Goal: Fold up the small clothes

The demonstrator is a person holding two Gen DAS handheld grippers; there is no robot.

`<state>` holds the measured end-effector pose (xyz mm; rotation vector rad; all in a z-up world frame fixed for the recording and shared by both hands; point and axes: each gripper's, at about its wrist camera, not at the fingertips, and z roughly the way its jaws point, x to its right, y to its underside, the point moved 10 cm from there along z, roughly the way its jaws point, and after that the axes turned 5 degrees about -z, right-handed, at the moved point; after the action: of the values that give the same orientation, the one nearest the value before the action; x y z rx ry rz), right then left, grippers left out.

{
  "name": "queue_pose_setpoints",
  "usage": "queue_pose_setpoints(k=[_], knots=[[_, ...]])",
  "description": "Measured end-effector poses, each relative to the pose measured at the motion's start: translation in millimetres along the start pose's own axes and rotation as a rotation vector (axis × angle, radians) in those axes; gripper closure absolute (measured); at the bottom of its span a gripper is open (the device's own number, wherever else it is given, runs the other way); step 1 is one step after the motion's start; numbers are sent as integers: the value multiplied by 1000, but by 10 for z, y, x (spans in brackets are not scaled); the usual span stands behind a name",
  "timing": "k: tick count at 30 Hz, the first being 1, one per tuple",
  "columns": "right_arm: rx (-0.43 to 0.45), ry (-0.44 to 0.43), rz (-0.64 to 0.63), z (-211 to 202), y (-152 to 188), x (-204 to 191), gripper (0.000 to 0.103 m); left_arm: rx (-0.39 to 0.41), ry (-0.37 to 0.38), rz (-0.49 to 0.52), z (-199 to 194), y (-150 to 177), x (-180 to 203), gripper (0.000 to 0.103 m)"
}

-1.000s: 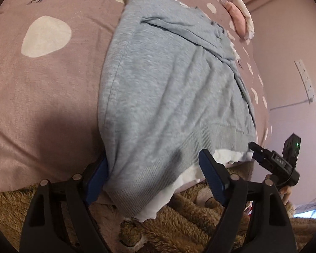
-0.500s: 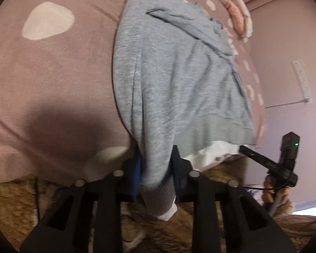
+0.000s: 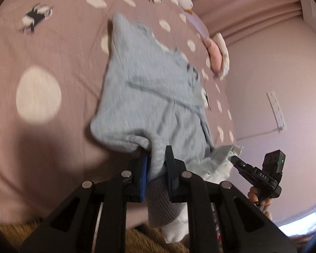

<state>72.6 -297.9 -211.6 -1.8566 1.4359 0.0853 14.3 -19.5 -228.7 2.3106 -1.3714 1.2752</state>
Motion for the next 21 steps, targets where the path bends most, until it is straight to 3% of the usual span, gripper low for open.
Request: queue_pose_setpoints(k=[6,11,16,21], knots=[[38,21,75,320,-359,119,85,-1,-53,-29,244,-339,-186,89],[-17,68,139,627,-343,263,85,-22,-131,-65,489,-429,-409,88],[-53,156,68,775,-360,230,85,-31,-128,-81,556,-438,-442,87],[-53,170,58,797,-393,263,85,-27,-120,-88,436,-408,-426,85]])
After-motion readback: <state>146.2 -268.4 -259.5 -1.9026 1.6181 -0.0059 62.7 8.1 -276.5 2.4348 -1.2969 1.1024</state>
